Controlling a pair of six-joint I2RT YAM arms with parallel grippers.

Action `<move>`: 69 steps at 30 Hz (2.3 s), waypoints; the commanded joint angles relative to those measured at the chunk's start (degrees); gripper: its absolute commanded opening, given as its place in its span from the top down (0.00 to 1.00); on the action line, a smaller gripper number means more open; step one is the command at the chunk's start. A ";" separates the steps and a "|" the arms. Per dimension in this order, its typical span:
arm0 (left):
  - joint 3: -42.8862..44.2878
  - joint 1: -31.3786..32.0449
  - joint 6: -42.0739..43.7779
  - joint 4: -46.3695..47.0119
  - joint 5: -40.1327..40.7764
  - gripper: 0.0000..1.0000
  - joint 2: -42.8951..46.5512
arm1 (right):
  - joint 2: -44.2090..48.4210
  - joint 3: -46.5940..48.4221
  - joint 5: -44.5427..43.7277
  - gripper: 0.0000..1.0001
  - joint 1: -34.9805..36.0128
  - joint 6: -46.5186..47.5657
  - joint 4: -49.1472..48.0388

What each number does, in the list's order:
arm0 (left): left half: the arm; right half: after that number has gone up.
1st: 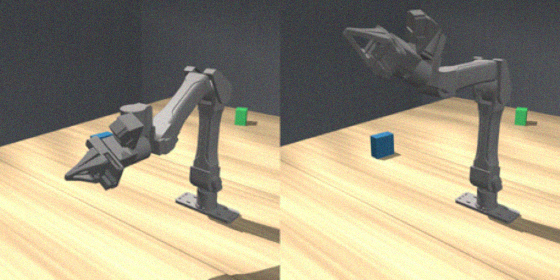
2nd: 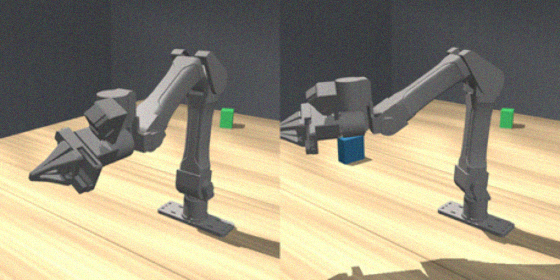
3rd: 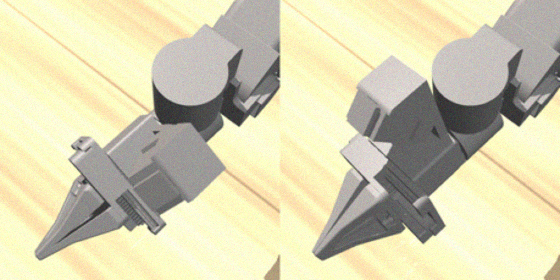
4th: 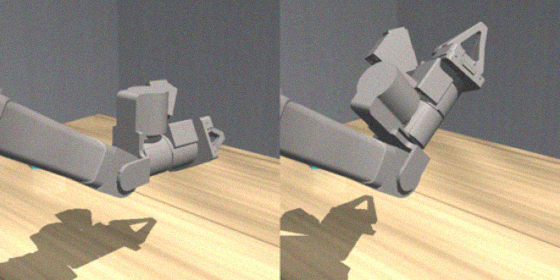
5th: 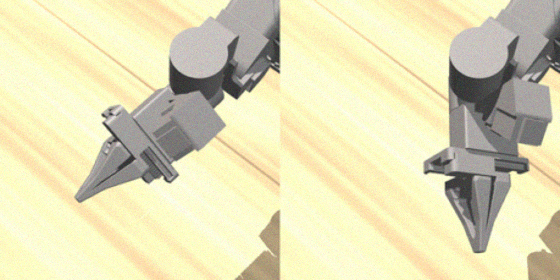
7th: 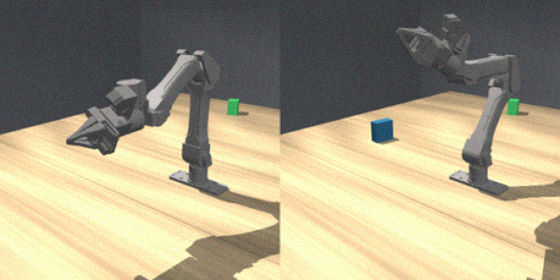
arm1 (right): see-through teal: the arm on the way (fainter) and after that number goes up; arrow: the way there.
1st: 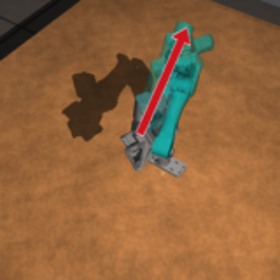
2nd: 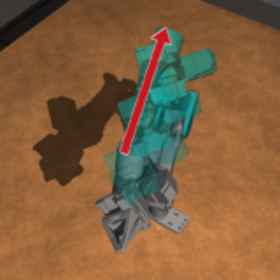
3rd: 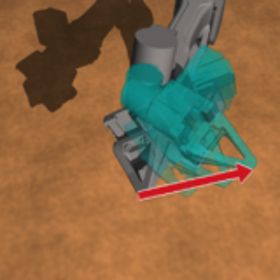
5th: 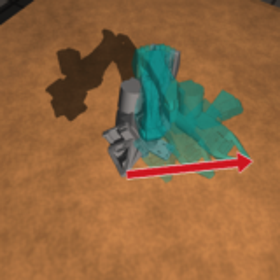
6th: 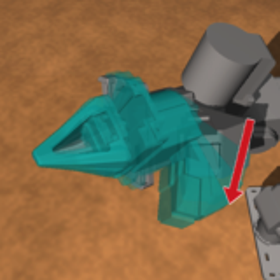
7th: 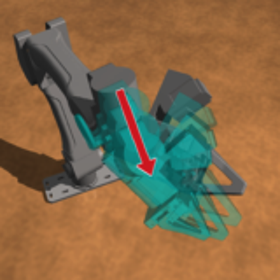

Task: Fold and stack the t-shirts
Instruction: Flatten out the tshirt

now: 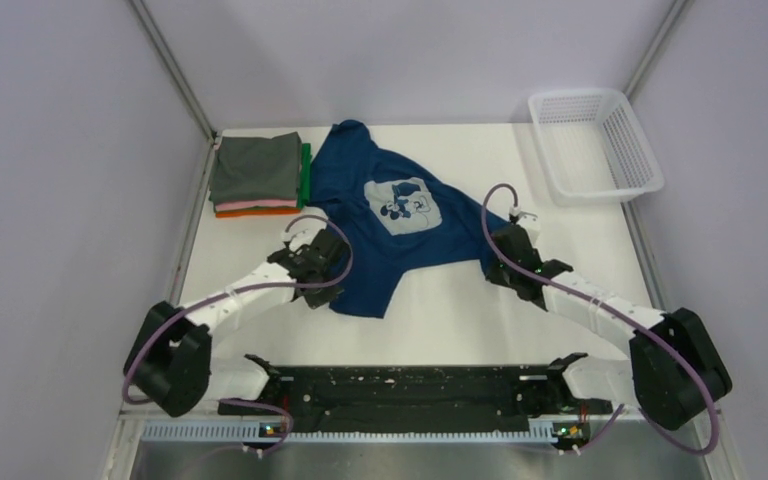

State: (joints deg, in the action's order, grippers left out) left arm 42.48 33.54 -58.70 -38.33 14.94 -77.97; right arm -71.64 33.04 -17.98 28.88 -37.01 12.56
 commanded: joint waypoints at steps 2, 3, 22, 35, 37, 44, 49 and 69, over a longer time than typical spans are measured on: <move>2.76 0.22 2.77 -0.98 6.35 1.00 16.03 | 9.92 2.43 -1.76 1.00 0.47 1.97 -0.01; 4.13 0.24 3.38 -1.94 7.88 1.00 19.19 | 11.91 3.19 -2.17 1.00 0.28 2.33 1.04; 58.54 0.19 30.65 -0.25 6.45 1.00 33.02 | 35.27 38.84 -4.90 1.00 -0.14 15.03 13.47; 82.28 0.14 31.76 2.88 -9.20 1.00 27.90 | 36.88 58.58 9.53 1.00 -0.17 18.72 15.63; 86.02 -0.03 31.72 2.50 -11.95 1.00 25.47 | 36.76 60.19 10.63 1.00 -0.12 18.91 15.81; 85.36 -0.62 33.84 2.25 -5.76 1.00 20.61 | 36.69 58.66 5.47 1.00 -0.13 19.76 16.79; 71.21 -0.62 38.87 7.01 12.38 1.00 19.52 | 35.59 49.55 -7.79 1.00 -0.11 20.47 14.31; 48.44 -18.66 34.49 24.53 2.73 1.00 -23.28 | 6.52 9.50 -14.93 1.00 -15.17 15.74 -22.01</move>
State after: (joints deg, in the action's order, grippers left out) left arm 83.18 16.34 -23.73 -20.10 24.38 -94.85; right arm -58.54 42.98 -38.06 16.86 -20.16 4.19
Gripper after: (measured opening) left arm 0.021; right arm 0.006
